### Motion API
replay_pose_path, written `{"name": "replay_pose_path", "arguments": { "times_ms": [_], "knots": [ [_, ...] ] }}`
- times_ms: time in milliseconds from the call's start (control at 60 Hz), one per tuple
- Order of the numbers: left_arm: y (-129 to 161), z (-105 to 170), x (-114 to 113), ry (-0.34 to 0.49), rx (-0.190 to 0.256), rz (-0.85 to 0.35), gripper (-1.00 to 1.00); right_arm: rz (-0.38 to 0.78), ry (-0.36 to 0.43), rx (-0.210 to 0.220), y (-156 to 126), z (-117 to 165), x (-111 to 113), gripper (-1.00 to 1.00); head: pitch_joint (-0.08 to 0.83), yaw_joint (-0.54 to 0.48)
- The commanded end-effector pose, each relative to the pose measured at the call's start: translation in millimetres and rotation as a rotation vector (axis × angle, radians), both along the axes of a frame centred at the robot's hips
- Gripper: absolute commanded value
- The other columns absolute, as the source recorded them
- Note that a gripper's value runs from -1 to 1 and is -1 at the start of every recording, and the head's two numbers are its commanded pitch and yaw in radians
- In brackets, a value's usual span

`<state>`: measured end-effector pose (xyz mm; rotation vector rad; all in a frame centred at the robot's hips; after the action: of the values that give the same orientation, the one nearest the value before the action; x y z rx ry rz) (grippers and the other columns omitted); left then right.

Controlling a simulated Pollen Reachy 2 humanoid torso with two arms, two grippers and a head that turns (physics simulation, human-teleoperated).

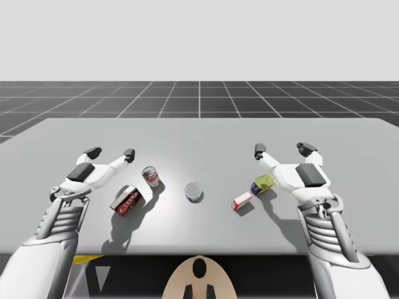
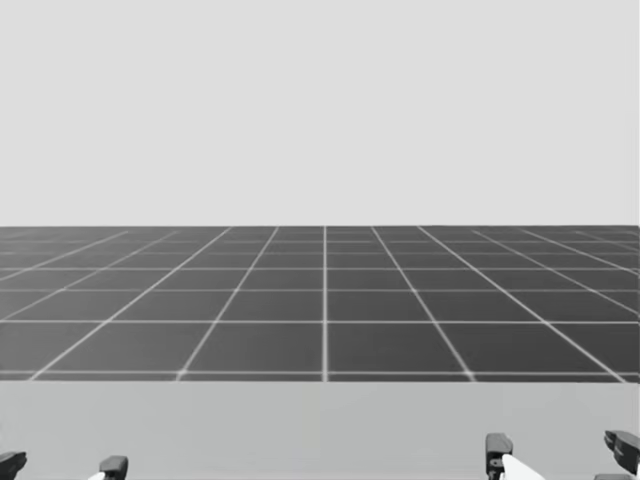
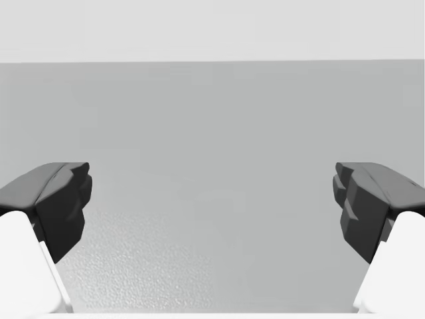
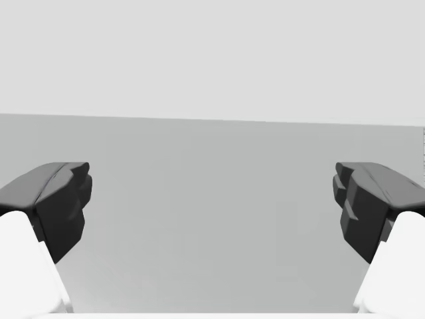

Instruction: Lift the pudding box off the table.

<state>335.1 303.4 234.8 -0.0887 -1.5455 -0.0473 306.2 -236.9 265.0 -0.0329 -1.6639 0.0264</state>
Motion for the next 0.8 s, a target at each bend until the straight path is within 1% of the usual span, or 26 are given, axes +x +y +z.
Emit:
{"name": "replay_pose_path", "arguments": {
  "times_ms": [17,33,67,83,117,150,217,333,350,400,417,467,483,533,550,650,683,717,733,800],
  "knots": [
    [-0.5,-0.7,0.1,-0.001,0.007,0.002,-1.00,-0.013,0.017,0.014,0.5,-1.1,-3.7,-1.00,0.013,0.01],
    [-0.5,-0.7,0.2,-0.001,0.007,0.002,-1.00,0.004,0.021,0.008,-0.7,-0.5,-2.9,-1.00,0.014,0.01],
    [-0.5,-0.7,0.2,-0.002,0.009,0.003,-1.00,0.002,0.016,0.000,-0.5,-0.9,-4.0,-1.00,0.017,0.01],
    [-0.5,-0.7,0.2,-0.002,0.008,0.004,-1.00,0.008,0.023,-0.010,-1.1,0.1,-4.5,-1.00,0.021,0.01],
    [-0.5,-0.7,0.2,-0.003,0.009,0.004,-1.00,0.005,0.020,-0.006,-0.7,0.7,-4.7,-1.00,0.027,0.01],
    [-0.6,-0.7,0.1,-0.004,0.010,0.005,-1.00,-0.018,0.016,-0.016,-0.6,2.8,-3.8,-1.00,0.044,0.01],
    [-0.8,-0.8,0.0,-0.005,0.011,0.006,-1.00,-0.010,0.020,-0.015,-0.8,2.9,-4.4,-1.00,0.079,0.01],
    [-1.1,-0.7,-0.1,-0.008,0.016,0.007,-1.00,-0.029,0.016,-0.025,-0.5,2.5,-4.1,-1.00,0.202,0.01],
    [-0.9,-0.6,-0.1,-0.009,0.017,0.007,-1.00,-0.031,0.015,-0.027,-0.6,2.3,-3.7,-1.00,0.239,0.01],
    [-0.6,-0.6,0.1,-0.010,0.017,0.008,-1.00,-0.032,0.016,-0.032,-0.6,2.0,-3.6,-1.00,0.274,0.01],
    [-0.3,-0.3,0.1,-0.011,0.015,0.008,-1.00,-0.032,0.016,-0.034,-0.8,1.5,-3.1,-1.00,0.308,0.02],
    [0.0,-0.1,0.2,-0.012,0.016,0.008,-1.00,-0.032,0.016,-0.039,-0.8,1.2,-3.1,-1.00,0.338,0.02],
    [0.4,0.0,0.3,-0.012,0.016,0.008,-1.00,-0.031,0.016,-0.042,-1.0,0.9,-2.8,-1.00,0.371,0.03],
    [0.8,0.1,0.4,-0.013,0.018,0.009,-1.00,-0.031,0.016,-0.043,-0.9,0.7,-2.8,-1.00,0.404,0.04],
    [1.2,0.1,0.6,-0.013,0.018,0.009,-1.00,-0.030,0.017,-0.045,-1.0,0.3,-2.5,-1.00,0.432,0.05],
    [2.3,0.6,0.4,-0.015,0.019,0.011,-1.00,-0.027,0.020,-0.051,-0.5,-0.3,-2.4,-1.00,0.502,0.08],
    [2.9,0.8,0.4,-0.017,0.019,0.011,-1.00,-0.026,0.021,-0.054,-0.4,-0.8,-2.1,-1.00,0.540,0.12],
    [3.0,0.8,0.3,-0.017,0.019,0.011,-1.00,-0.024,0.022,-0.056,-0.2,-1.0,-2.2,-1.00,0.554,0.14],
    [3.1,0.9,0.3,-0.018,0.020,0.012,-1.00,-0.023,0.023,-0.058,-0.1,-1.2,-2.1,-1.00,0.575,0.17],
    [3.7,1.0,0.5,-0.018,0.021,0.013,-1.00,-0.020,0.025,-0.064,0.1,-1.6,-2.3,-1.00,0.607,0.22]
  ]
}}
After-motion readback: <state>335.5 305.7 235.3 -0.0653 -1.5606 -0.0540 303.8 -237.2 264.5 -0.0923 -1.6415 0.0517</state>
